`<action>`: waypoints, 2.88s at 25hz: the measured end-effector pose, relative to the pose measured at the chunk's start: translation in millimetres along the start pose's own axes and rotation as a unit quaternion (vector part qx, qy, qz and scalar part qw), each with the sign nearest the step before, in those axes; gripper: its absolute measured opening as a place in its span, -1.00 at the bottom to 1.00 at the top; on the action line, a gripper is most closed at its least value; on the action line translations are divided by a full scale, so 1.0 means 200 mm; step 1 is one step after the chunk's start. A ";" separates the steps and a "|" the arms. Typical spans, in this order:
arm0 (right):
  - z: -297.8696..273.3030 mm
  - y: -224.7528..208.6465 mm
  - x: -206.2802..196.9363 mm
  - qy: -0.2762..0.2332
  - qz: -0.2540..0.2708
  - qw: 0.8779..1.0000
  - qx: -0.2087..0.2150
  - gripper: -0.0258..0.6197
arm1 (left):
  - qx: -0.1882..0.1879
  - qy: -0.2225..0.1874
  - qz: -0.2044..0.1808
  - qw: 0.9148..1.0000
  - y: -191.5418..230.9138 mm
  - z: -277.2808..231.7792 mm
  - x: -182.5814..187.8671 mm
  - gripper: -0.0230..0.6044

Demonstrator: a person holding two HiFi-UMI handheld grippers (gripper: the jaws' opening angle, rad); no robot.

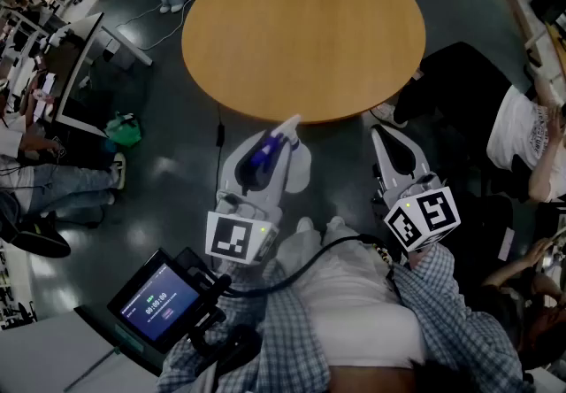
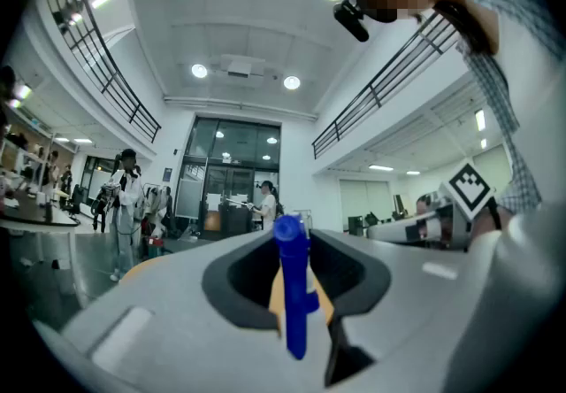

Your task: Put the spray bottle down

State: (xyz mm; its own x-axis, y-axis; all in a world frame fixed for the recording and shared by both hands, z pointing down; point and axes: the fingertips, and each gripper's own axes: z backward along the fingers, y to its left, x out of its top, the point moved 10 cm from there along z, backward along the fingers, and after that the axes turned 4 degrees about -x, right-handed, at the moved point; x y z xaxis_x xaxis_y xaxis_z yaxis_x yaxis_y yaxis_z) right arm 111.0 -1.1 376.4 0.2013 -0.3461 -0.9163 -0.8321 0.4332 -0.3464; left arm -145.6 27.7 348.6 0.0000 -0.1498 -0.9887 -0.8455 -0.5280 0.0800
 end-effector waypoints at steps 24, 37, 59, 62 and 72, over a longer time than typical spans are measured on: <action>0.01 -0.02 0.00 -0.003 -0.013 1.000 -0.004 -0.91 | 0.006 -0.011 0.002 1.000 0.00 -0.02 0.04 -0.59; -0.07 -0.03 0.05 -0.005 -0.004 1.000 0.021 -0.91 | 0.073 -0.041 -0.015 0.996 0.16 0.01 0.11 -0.59; 0.13 -0.03 0.08 -0.031 0.003 0.999 -0.036 -0.91 | 0.005 -0.064 -0.027 0.998 0.02 -0.05 0.18 -0.59; 0.12 -0.06 0.16 -0.047 0.024 0.998 -0.034 -0.91 | -0.004 -0.090 -0.039 0.995 -0.01 -0.10 0.25 -0.59; 0.33 -0.04 0.25 -0.040 0.048 0.994 -0.087 -0.91 | -0.051 -0.102 -0.010 0.993 -0.12 -0.16 0.27 -0.59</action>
State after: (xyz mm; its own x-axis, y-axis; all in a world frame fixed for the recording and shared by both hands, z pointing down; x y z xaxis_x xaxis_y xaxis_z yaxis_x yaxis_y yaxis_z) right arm 161.4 34.1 320.0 0.1505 -0.2395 -0.9592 -0.9247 0.3090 -0.2222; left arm -107.9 5.9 296.6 -0.1013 0.0287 -0.9944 -0.7883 -0.6121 0.0626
